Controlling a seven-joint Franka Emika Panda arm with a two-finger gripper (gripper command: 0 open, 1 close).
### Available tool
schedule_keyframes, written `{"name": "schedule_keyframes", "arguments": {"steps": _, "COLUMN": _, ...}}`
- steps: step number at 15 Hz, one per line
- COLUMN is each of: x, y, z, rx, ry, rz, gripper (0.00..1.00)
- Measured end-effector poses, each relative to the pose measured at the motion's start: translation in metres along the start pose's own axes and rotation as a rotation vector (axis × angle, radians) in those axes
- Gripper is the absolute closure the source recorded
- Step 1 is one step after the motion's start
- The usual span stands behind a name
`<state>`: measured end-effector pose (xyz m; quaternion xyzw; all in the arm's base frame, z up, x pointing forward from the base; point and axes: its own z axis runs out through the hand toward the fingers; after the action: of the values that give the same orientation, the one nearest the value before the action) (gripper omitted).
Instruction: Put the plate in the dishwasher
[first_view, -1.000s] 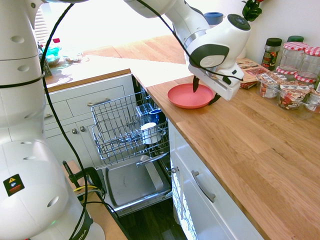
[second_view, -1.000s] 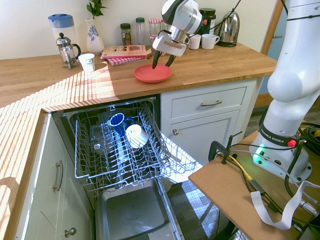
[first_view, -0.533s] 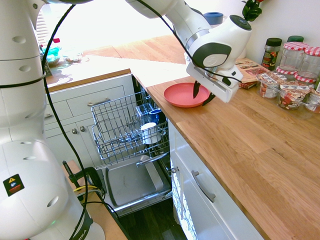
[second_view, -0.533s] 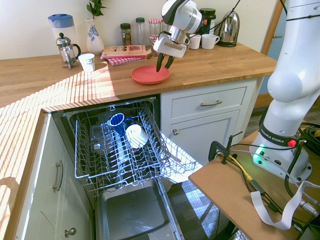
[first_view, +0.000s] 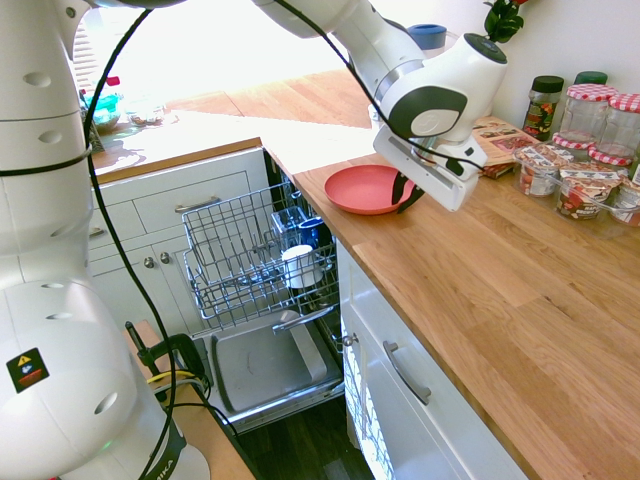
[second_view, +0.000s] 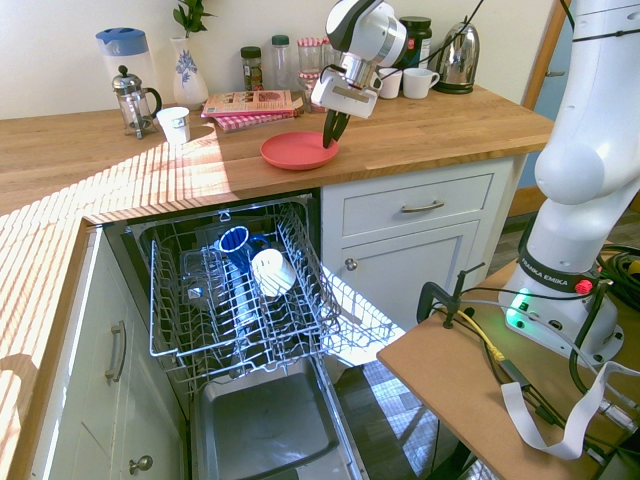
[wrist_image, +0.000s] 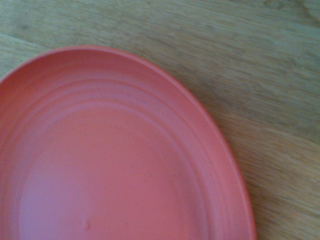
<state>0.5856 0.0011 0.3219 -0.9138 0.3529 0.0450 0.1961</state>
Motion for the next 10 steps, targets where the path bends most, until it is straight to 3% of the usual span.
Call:
{"name": "schedule_keyframes", "arguments": {"steps": 3, "x": -0.002, "y": -0.002, "z": -0.003, "rx": -0.002, "ry": 0.002, "rz": -0.003, "gripper": 1.0}}
{"name": "schedule_keyframes", "arguments": {"steps": 6, "x": -0.005, "y": -0.014, "z": -0.026, "rx": -0.067, "ry": 0.025, "rz": -0.05, "gripper": 1.0}}
{"name": "schedule_keyframes", "arguments": {"steps": 10, "x": -0.058, "y": -0.1, "z": -0.095, "rx": -0.182, "ry": 0.125, "rz": -0.176, "gripper": 1.0}}
